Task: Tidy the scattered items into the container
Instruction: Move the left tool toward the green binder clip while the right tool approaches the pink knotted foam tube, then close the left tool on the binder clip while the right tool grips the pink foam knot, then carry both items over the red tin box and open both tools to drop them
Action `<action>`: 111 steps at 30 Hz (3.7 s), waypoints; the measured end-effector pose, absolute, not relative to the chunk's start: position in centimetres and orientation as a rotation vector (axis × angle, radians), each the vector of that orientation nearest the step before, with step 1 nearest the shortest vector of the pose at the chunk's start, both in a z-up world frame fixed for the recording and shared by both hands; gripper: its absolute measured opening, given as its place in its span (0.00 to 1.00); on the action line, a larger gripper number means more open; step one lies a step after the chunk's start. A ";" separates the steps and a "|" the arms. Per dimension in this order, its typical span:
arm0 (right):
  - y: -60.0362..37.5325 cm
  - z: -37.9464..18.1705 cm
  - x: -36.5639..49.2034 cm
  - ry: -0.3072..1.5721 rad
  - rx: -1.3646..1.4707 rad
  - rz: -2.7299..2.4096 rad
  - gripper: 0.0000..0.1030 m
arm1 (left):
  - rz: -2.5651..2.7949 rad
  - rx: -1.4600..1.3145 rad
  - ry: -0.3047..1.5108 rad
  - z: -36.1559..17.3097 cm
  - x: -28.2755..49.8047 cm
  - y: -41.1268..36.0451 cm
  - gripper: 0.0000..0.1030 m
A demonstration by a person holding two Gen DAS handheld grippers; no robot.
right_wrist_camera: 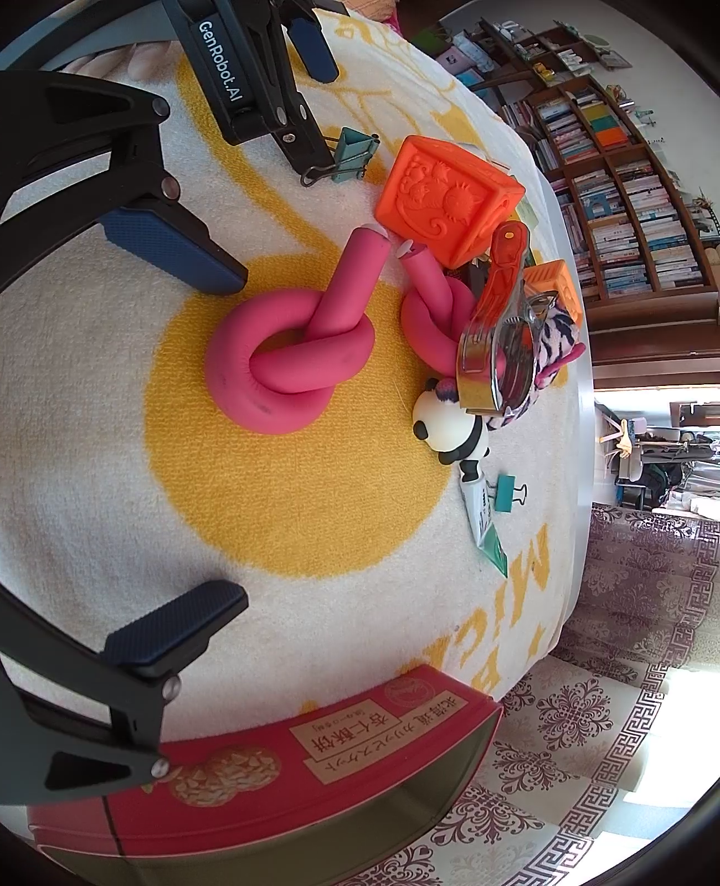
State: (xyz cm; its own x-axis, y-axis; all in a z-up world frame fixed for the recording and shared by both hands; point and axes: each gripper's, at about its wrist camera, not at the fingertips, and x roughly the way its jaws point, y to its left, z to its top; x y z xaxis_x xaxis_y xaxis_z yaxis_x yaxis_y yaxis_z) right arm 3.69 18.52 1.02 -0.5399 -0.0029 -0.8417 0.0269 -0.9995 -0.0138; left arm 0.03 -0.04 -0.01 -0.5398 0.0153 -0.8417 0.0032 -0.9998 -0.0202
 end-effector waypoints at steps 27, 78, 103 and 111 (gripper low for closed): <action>21.9 2.3 5.3 -0.339 1.269 -2.649 0.99 | 2.761 -1.392 -0.101 1.1 1.4 -0.3 1.00; 18.7 2.1 2.1 -0.077 1.322 -2.572 0.48 | 2.574 -1.277 -0.294 1.7 0.9 0.9 0.21; 20.7 3.9 4.4 -0.166 1.191 -2.649 0.46 | 2.558 -1.189 -0.292 2.5 1.9 1.1 0.23; 24.9 7.7 7.1 -0.193 1.092 -2.786 0.46 | 2.509 -1.156 -0.272 3.8 2.7 3.3 0.23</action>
